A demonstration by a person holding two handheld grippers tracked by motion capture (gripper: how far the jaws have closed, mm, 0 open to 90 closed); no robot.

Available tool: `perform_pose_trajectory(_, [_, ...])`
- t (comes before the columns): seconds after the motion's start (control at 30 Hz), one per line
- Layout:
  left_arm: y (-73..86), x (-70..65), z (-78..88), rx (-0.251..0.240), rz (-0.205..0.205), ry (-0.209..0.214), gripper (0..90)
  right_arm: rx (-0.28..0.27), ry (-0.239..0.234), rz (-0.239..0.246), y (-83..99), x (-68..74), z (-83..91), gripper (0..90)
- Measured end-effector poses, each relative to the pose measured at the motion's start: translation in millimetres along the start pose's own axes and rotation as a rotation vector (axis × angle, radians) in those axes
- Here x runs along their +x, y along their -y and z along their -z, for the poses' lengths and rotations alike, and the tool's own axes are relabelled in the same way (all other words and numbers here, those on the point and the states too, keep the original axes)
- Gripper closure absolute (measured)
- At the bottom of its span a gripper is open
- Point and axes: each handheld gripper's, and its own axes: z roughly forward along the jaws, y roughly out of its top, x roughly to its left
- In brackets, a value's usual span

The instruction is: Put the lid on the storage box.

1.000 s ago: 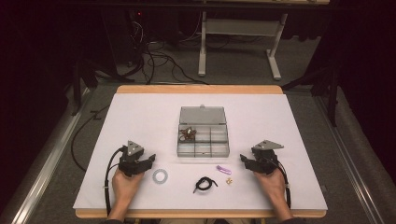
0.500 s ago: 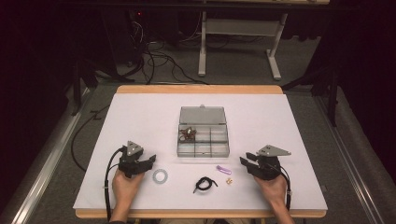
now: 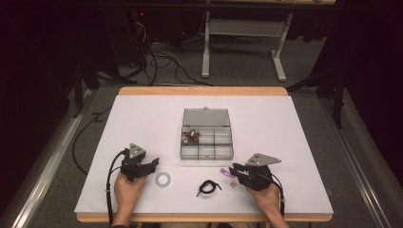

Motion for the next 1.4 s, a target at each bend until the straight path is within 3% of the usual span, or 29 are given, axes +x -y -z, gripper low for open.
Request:
perform_pose_trajectory(0.27, [0.0,0.0,0.0,0.000,0.000,0.000,38.4,0.028,-0.077,0.033,-2.6,15.3,-7.6,78.2])
perform_pose_trajectory(0.7, [0.0,0.0,0.0,0.001,-0.001,0.001,38.2,0.057,-0.153,0.048,-2.1,32.9,-22.5,78.2])
perform_pose_trajectory(1.23, [0.0,-0.1,0.1,0.002,-0.002,0.002,37.9,0.106,-0.191,0.022,1.5,36.5,-38.1,77.5])
perform_pose_trajectory(1.4, [0.0,-0.2,0.1,0.002,-0.002,0.002,37.8,0.119,-0.185,0.046,2.4,39.6,-39.6,78.9])
